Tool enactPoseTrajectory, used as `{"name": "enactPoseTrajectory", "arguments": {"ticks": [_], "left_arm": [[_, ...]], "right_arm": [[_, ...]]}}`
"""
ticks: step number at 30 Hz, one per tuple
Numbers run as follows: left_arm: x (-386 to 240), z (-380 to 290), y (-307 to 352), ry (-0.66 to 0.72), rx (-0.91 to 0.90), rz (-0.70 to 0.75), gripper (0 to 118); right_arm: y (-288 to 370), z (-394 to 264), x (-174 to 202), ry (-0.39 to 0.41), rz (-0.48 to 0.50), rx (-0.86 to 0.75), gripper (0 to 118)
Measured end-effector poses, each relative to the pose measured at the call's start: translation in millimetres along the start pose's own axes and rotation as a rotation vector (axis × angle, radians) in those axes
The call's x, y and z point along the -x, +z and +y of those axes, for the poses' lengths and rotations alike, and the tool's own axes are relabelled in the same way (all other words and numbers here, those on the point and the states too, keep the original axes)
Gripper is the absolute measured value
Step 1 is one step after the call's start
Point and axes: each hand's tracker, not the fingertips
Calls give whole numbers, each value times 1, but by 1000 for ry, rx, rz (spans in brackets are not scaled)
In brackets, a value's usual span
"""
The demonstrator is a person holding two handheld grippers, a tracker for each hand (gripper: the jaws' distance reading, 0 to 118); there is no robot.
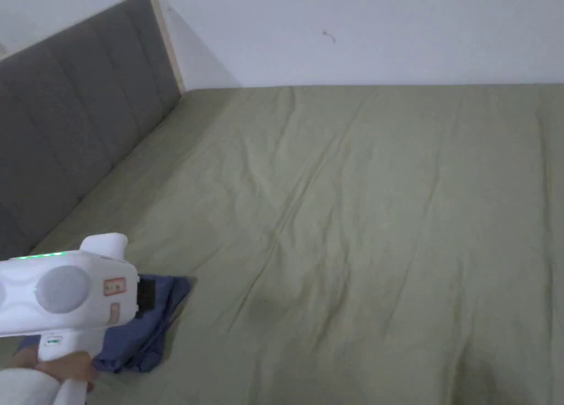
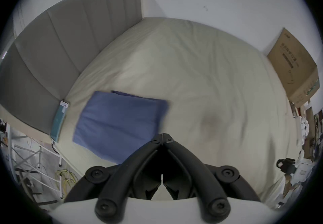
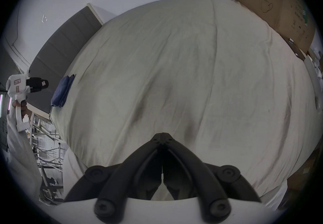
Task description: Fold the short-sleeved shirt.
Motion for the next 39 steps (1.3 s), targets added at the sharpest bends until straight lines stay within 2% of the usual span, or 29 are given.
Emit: {"name": "enactPoseTrajectory", "arguments": {"ticks": [8, 11, 14, 19, 24, 28, 30, 33, 36, 39], "left_arm": [[-127, -53, 64, -156, -238, -5, 0], [-163, -69, 89, -136, -269, -26, 0], [-192, -83, 115, -201, -380, -16, 0], [-228, -105, 149, -219, -572, -26, 0], [-253, -123, 161, -255, -731, -19, 0], [-262, -132, 164, -223, -773, -29, 0], [-262, -134, 165, -216, -785, -83, 0], [-264, -136, 167, -220, -797, -65, 0], [-260, -134, 172, -187, -808, -80, 0], [-259, -133, 174, -167, -811, -82, 0]], "right_arm": [[55, 2, -11, -11, 17, -183, 0], [83, 2, -8, 54, -79, -325, 0], [105, 4, -4, 36, -113, -493, 0], [144, 5, 11, 118, -247, -688, 0], [161, 9, 19, 125, -291, -812, 0], [173, 7, 26, 173, -329, -880, 0], [179, 8, 28, 172, -313, -885, 0], [191, 7, 30, 168, -262, -904, 0], [194, 9, 35, 183, -290, -937, 0], [193, 8, 32, 181, -277, -947, 0]]}}
